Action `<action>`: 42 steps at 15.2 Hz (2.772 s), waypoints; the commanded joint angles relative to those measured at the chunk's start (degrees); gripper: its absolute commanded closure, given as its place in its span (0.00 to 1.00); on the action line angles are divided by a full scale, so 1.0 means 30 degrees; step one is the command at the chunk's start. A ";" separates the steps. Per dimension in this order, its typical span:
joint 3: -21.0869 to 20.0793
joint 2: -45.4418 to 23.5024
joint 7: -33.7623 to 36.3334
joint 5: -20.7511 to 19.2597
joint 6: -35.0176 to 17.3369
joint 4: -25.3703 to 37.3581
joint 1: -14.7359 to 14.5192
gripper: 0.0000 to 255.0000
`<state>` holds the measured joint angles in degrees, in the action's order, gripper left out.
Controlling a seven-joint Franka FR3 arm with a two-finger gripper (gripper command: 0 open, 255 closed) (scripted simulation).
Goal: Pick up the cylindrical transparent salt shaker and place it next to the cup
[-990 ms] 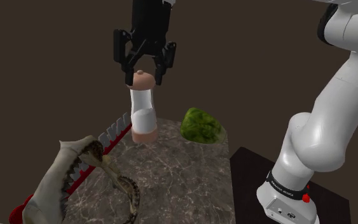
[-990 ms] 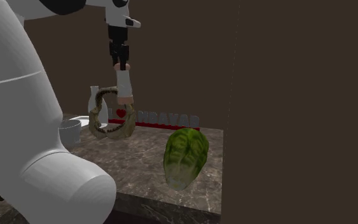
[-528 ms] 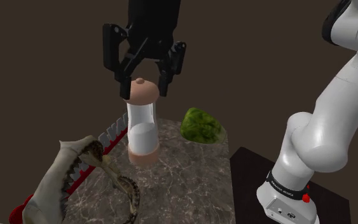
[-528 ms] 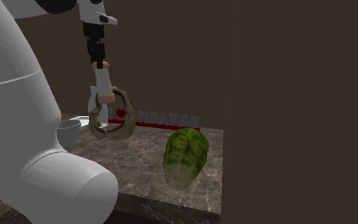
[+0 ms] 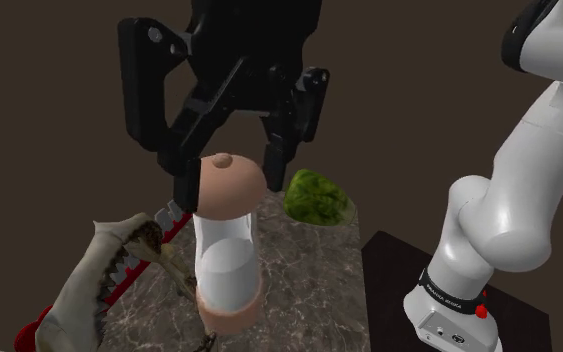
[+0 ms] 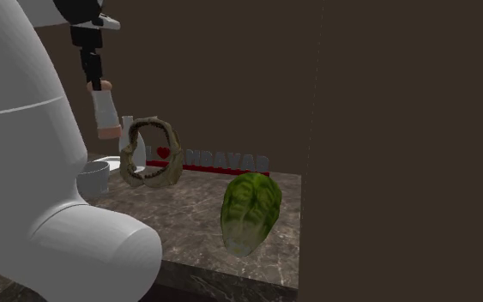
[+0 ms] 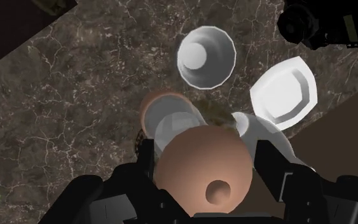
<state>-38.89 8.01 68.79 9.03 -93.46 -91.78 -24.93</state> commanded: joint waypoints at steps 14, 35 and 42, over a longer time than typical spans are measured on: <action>-0.4632 -0.8425 1.0240 -0.7894 0.2703 0.8790 -0.7193 1.00; -0.4721 -0.9724 1.2505 -0.9145 -0.0702 0.6073 -0.8748 1.00; -0.4820 -0.9183 1.2494 -0.8741 -0.2793 0.3518 -0.7875 1.00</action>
<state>-53.28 -19.85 106.26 -17.40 -100.80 -79.98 -48.97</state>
